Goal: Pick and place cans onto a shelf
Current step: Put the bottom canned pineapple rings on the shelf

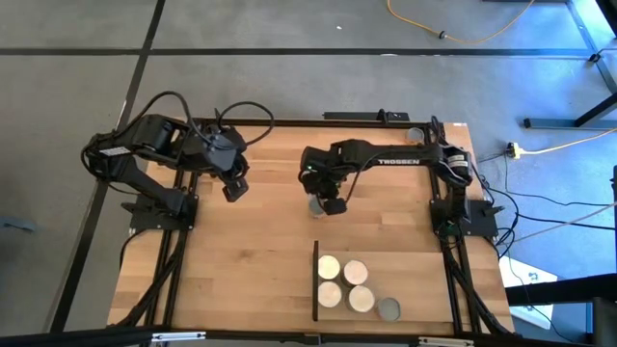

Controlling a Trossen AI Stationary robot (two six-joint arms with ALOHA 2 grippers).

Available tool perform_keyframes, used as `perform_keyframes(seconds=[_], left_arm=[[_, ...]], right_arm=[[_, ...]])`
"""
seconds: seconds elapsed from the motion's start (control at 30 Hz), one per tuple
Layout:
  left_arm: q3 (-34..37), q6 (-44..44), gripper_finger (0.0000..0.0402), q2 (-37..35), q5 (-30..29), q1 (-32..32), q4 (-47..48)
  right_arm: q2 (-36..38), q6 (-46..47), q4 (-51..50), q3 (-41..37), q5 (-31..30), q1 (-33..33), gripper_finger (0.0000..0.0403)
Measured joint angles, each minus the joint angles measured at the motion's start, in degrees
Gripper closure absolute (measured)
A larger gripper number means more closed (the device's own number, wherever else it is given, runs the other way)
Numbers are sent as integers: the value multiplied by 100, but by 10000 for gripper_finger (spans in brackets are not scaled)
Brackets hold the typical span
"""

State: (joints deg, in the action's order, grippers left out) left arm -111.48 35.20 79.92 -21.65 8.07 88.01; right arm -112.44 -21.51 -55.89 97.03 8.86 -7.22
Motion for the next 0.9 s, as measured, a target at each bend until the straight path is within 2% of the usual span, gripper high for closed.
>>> perform_keyframes(seconds=[0.2, 0.33, 0.47, 0.53, 0.9], left_arm=[[0, 68, 357, 4, 0, 0, -4], [0, 68, 357, 4, -11, -6, -4], [0, 68, 357, 4, -17, -6, -7], [0, 68, 357, 4, -17, -6, -7], [0, 68, 357, 4, -17, -6, -9]], right_arm=[[-234, 626, 181, 2, 479, -206, 351], [-284, 393, 212, 2, 395, -263, 354], [-287, 190, 213, 11, 324, -269, 390], [-287, 178, 218, 17, 322, -269, 395], [-287, 206, 222, -21, 268, -272, 333]])
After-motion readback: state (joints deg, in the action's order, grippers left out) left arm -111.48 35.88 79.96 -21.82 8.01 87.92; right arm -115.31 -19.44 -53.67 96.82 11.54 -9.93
